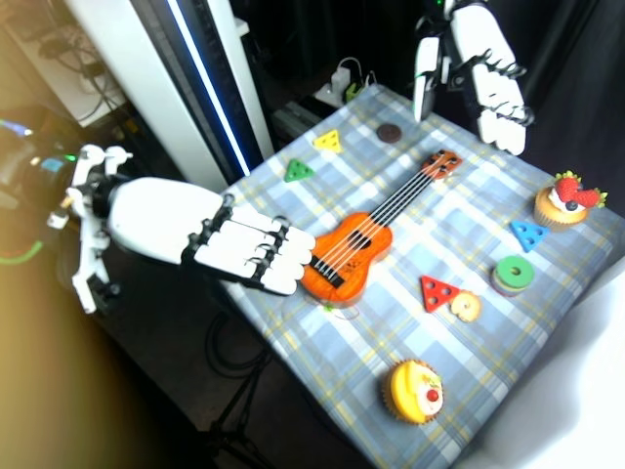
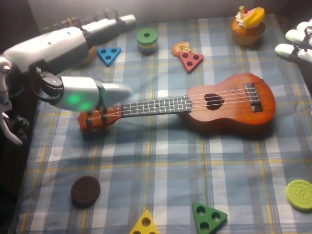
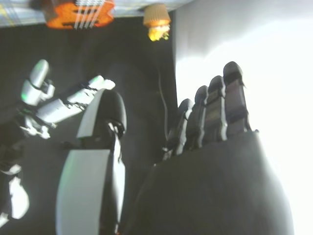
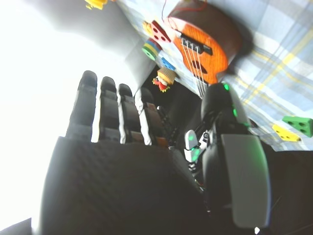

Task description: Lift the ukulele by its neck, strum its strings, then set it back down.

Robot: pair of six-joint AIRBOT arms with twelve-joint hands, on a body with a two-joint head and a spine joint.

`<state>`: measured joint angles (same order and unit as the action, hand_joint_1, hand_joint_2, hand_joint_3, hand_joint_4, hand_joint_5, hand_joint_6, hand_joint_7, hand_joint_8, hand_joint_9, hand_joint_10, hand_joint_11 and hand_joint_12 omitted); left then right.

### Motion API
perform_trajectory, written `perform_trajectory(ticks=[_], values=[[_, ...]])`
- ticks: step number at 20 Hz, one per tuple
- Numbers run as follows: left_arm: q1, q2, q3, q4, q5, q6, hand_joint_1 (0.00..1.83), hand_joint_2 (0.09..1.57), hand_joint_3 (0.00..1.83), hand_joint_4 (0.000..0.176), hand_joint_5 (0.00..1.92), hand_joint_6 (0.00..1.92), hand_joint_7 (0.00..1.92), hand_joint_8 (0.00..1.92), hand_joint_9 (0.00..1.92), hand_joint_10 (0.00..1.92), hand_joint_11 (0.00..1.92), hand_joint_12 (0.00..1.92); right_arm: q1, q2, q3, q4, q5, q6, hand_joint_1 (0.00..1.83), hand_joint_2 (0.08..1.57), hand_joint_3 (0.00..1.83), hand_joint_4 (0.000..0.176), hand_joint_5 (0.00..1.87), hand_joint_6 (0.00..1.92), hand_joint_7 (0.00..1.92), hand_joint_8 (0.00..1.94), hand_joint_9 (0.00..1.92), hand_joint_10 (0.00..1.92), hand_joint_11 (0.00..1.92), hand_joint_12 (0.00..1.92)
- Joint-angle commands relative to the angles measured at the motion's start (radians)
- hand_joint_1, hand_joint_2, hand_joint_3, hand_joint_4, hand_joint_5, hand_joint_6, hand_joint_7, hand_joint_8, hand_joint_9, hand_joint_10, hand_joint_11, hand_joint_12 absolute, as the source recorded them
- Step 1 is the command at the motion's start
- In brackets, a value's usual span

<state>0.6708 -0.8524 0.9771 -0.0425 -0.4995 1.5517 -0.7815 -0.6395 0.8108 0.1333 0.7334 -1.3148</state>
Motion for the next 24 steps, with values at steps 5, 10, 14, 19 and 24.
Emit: perform_trajectory(ticks=[5,10,14,19,24], values=[[-0.014,-0.019,-0.006,0.039,-0.022,0.003,0.54,1.09,0.00,0.063,0.10,0.00,0.17,0.00,0.11,0.17,0.00,0.81,0.012,0.006,0.000,0.003,0.121,-0.006,0.39,1.31,0.00,0.000,0.00,0.00,0.00,0.00,0.00,0.00,0.00,0.09],[-0.017,-0.081,0.034,0.062,0.069,0.003,0.83,1.04,0.00,0.056,0.22,0.00,0.28,0.01,0.16,0.30,0.00,1.14,0.012,0.004,0.000,0.005,0.127,-0.006,0.41,1.31,0.00,0.000,0.00,0.00,0.00,0.00,0.00,0.00,0.00,0.00],[-0.002,-0.145,0.086,0.004,0.114,0.033,0.91,1.11,0.01,0.062,0.21,0.00,0.27,0.00,0.04,0.58,0.00,1.13,0.012,0.004,0.000,0.010,0.128,-0.006,0.41,1.31,0.00,0.028,0.00,0.00,0.00,0.00,0.00,0.00,0.00,0.00],[0.031,-0.217,0.147,-0.155,0.138,0.155,1.17,1.15,0.00,0.000,0.52,0.08,0.56,0.07,0.39,0.63,0.02,1.41,0.011,0.003,-0.001,0.010,0.128,-0.006,0.45,1.31,0.00,0.036,0.00,0.00,0.00,0.00,0.00,0.00,0.00,0.00],[0.061,-0.287,0.201,-0.285,0.158,0.245,1.32,1.07,0.00,0.000,0.76,1.76,0.82,1.88,0.90,1.90,0.87,1.92,0.011,0.005,-0.005,0.010,0.142,-0.006,0.46,1.31,0.00,0.014,0.00,0.00,0.00,0.00,0.00,0.00,0.00,0.00]])
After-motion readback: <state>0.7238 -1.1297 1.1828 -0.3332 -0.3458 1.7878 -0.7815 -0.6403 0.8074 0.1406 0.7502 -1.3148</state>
